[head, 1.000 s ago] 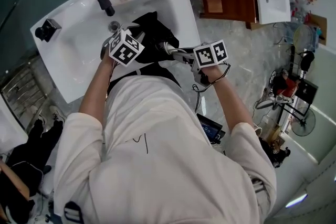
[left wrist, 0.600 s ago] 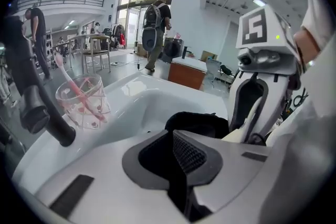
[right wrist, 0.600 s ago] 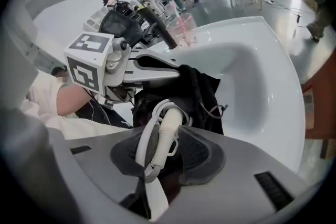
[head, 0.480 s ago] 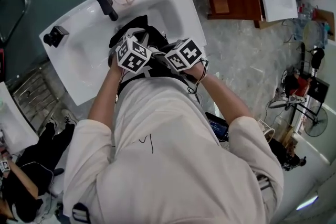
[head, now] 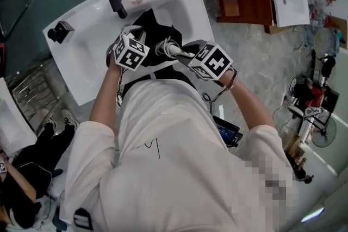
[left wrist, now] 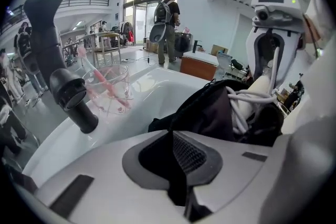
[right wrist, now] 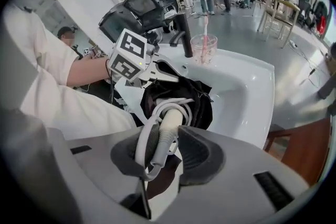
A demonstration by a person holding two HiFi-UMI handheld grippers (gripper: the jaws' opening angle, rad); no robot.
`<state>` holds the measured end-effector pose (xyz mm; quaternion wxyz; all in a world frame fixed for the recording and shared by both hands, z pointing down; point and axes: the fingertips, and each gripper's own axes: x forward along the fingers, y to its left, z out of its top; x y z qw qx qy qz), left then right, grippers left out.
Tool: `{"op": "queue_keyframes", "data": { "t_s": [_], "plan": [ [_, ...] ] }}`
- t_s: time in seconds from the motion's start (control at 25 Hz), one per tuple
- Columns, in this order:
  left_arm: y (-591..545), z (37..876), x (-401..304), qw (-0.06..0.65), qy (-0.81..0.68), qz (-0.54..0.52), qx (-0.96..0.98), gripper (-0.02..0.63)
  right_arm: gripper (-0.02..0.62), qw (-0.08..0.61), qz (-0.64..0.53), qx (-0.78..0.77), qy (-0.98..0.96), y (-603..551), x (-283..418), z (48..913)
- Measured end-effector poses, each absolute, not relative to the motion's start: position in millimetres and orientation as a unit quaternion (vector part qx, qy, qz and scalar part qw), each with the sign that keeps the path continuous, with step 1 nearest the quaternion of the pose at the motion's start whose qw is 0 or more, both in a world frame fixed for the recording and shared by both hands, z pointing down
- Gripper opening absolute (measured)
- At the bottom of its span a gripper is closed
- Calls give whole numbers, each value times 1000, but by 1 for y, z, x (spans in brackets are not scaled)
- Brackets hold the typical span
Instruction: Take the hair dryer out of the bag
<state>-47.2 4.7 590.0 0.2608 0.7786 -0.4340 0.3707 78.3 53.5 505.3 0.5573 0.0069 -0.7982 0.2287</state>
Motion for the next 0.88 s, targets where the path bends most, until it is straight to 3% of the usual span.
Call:
{"op": "queue_keyframes", "data": {
  "t_s": [0.52, 0.64, 0.88],
  "plan": [
    [30, 579, -18, 231, -379, 379, 812, 41, 114, 420, 543, 116, -718, 44, 103, 556],
    [43, 575, -12, 193, -356, 404, 820, 78, 114, 371, 623, 128, -677, 44, 99, 562],
    [59, 564, 3, 160, -326, 416, 834, 94, 114, 320, 695, 134, -629, 33, 93, 564]
  ]
}}
